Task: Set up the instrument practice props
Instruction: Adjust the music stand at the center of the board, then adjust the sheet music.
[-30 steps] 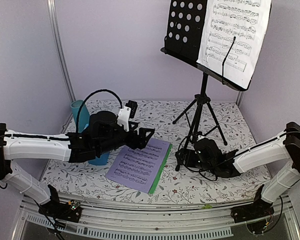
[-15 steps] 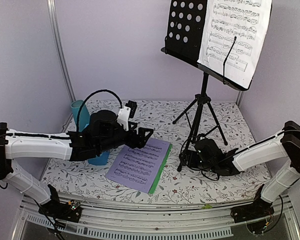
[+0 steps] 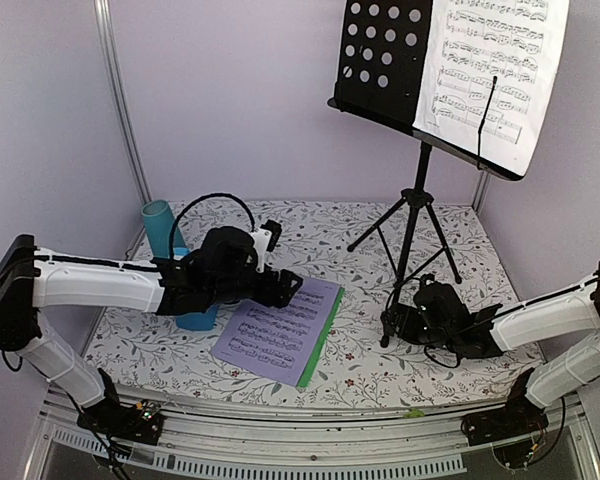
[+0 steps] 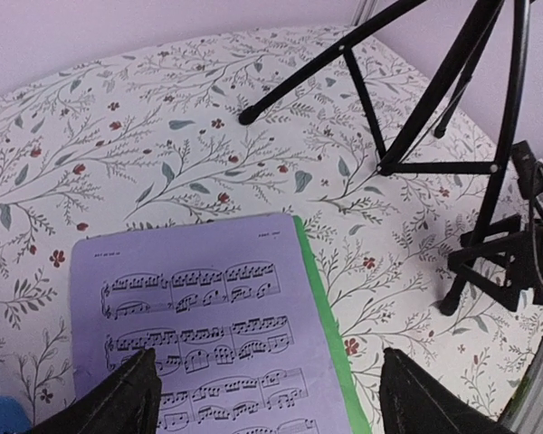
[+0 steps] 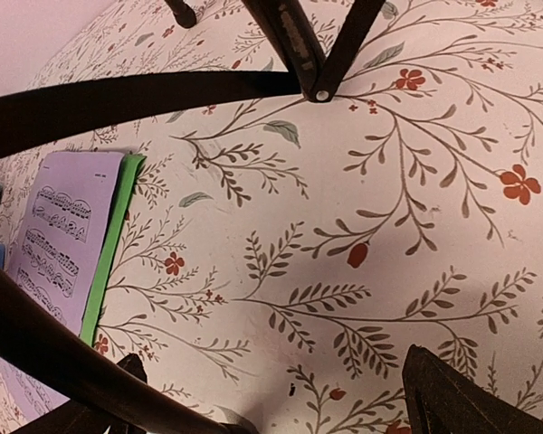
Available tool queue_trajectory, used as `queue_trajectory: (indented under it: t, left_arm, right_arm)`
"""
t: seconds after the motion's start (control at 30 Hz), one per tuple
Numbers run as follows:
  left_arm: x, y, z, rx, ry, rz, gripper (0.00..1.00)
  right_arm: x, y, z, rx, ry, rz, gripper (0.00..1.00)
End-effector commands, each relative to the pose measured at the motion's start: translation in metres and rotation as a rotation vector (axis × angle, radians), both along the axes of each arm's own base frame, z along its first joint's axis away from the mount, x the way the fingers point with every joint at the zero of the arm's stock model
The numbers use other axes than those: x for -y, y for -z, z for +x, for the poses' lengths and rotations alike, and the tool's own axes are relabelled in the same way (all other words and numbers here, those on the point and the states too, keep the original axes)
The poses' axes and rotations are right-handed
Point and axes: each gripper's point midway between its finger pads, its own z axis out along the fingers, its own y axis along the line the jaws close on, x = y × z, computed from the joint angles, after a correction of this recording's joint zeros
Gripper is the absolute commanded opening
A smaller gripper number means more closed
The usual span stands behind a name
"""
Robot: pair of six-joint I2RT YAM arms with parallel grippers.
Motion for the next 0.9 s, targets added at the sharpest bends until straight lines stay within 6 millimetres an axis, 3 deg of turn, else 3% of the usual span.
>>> queue_trajectory:
  t: [0.0, 0.17, 0.3, 0.43, 0.67, 0.87]
  left_arm:
    - [-0.026, 0.032, 0.003, -0.133, -0.071, 0.081, 0.84]
    - [-0.042, 0.059, -0.007, -0.247, -0.077, 0.091, 0.83]
    - [-0.050, 0.078, -0.016, -0.328, -0.087, 0.102, 0.84]
    - [-0.072, 0.105, -0.016, -0.402, -0.163, 0.130, 0.84]
    - [-0.107, 0.127, -0.001, -0.440, -0.288, 0.145, 0.85]
    - [-0.139, 0.135, 0.006, -0.465, -0.372, 0.116, 0.85]
  right_arm:
    - [0.038, 0.022, -0.017, -0.079, 0.048, -0.101, 0.99]
    - [0.042, 0.017, -0.019, -0.071, 0.043, -0.084, 0.99]
    - [0.031, 0.006, -0.015, -0.051, 0.002, -0.054, 0.99]
    - [0.015, -0.012, -0.009, -0.025, -0.046, -0.013, 0.99]
    - [-0.002, -0.045, -0.003, 0.027, -0.104, 0.041, 0.99]
    - [-0.002, -0.058, -0.002, 0.050, -0.112, 0.049, 0.99]
